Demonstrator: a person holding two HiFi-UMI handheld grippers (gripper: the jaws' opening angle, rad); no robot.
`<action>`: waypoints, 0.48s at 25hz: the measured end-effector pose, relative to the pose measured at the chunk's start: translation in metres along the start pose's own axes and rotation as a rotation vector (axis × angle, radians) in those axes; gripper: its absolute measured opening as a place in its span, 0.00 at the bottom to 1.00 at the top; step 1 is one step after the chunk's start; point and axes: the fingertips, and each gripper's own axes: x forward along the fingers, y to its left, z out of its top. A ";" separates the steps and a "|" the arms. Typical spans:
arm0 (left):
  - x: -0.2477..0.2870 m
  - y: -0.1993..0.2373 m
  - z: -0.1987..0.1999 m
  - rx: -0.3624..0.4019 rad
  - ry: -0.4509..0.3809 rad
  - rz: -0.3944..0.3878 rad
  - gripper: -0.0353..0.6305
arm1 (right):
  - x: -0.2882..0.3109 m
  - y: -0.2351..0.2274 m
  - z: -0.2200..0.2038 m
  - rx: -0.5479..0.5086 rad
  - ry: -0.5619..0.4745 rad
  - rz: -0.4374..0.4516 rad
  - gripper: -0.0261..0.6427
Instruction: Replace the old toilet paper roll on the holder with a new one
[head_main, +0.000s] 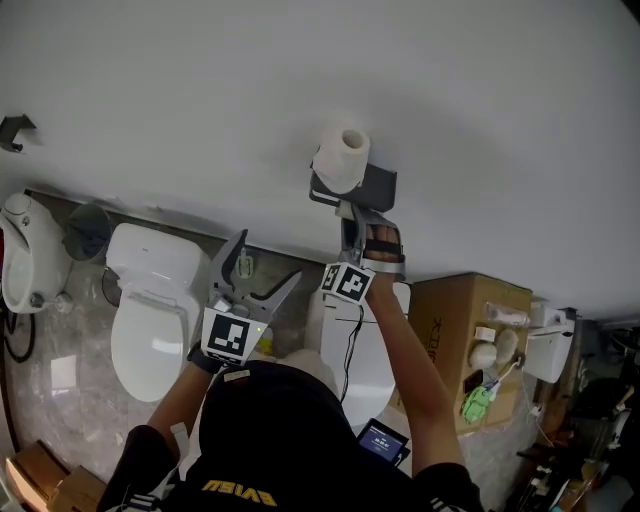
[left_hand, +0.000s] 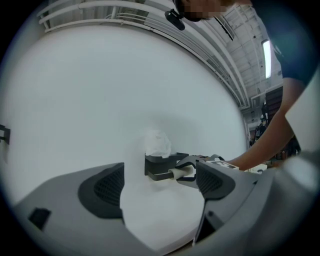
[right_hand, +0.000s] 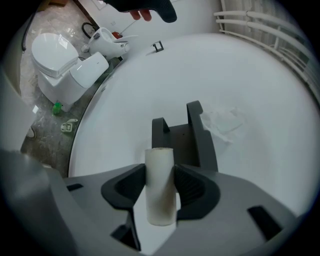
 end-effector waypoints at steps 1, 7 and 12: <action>0.002 -0.001 0.001 0.000 -0.007 -0.001 0.74 | 0.000 0.000 -0.004 -0.001 0.007 0.000 0.31; 0.008 -0.010 0.005 -0.005 -0.021 -0.022 0.74 | -0.001 0.003 -0.031 0.004 0.058 0.006 0.31; 0.007 -0.010 0.003 -0.016 -0.006 -0.009 0.74 | -0.001 0.003 -0.045 0.017 0.071 0.012 0.31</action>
